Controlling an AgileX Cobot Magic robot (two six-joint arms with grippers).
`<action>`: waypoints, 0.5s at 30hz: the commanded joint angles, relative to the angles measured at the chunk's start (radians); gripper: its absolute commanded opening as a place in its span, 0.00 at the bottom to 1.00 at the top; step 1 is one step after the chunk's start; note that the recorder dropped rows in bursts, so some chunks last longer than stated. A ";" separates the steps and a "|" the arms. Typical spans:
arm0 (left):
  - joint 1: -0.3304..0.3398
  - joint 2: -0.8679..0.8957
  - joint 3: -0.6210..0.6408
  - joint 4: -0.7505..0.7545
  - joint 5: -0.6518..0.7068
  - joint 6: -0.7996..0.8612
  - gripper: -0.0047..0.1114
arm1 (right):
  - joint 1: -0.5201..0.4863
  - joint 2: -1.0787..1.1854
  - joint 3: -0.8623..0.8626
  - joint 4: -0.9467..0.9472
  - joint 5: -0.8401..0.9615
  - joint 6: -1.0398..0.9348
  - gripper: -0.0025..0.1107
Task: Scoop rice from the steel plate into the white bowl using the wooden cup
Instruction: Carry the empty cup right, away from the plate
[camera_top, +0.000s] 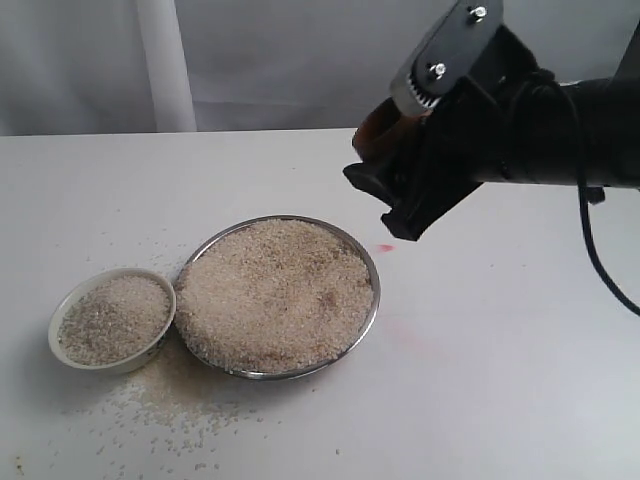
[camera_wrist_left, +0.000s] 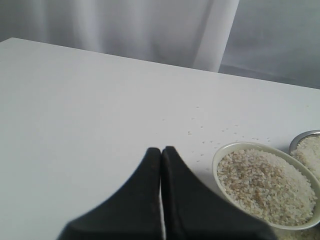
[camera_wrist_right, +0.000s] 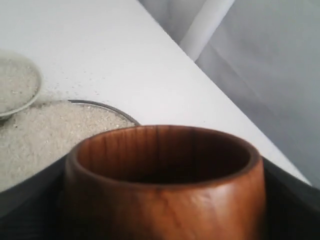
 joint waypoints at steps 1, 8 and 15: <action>-0.005 -0.002 -0.004 -0.006 -0.006 -0.001 0.04 | -0.074 -0.016 0.056 0.500 0.067 -0.409 0.02; -0.005 -0.002 -0.004 -0.006 -0.006 -0.001 0.04 | -0.171 -0.016 0.158 0.500 0.119 -0.409 0.02; -0.005 -0.002 -0.004 -0.006 -0.006 -0.001 0.04 | -0.218 -0.016 0.198 0.500 0.105 -0.409 0.02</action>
